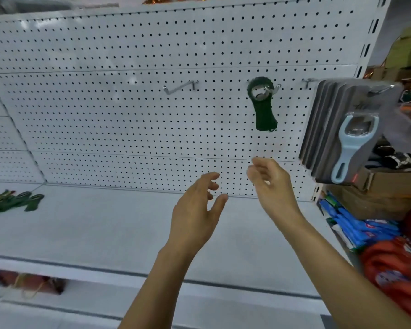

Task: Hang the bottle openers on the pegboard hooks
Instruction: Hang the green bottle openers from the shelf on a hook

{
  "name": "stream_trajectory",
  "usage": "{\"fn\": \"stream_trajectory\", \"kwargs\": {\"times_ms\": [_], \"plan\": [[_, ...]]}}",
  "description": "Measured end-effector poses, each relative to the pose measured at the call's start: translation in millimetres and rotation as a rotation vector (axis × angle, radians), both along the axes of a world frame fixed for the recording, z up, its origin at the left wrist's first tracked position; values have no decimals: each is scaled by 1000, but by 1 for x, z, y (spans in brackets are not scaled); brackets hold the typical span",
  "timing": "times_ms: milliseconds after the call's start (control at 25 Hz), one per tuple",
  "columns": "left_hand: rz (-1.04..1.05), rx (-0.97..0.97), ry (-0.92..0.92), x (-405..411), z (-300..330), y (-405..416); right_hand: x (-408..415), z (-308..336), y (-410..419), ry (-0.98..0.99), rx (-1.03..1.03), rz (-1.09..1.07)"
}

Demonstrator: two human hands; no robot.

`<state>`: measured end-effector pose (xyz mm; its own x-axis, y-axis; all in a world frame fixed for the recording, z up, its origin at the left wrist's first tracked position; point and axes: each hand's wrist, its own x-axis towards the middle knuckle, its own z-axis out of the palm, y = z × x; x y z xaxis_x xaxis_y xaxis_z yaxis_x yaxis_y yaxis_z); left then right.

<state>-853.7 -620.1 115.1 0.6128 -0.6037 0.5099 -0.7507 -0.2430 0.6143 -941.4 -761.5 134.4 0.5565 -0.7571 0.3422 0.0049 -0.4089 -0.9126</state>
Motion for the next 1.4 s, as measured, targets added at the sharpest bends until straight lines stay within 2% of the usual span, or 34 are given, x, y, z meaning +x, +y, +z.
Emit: {"fn": "stream_trajectory", "kwargs": {"times_ms": [200,480,1080,1400], "plan": [[98,71,-33,6,-53,49,-8,-70,55,292,-285,100],[227,208,67,48,-115,149,40,-126,143,529,-391,232],[418,347,161,291,-142,460,318,-160,420,526,-290,450],[461,272,357,414,-136,511,453,-158,459,585,-338,517]]}}
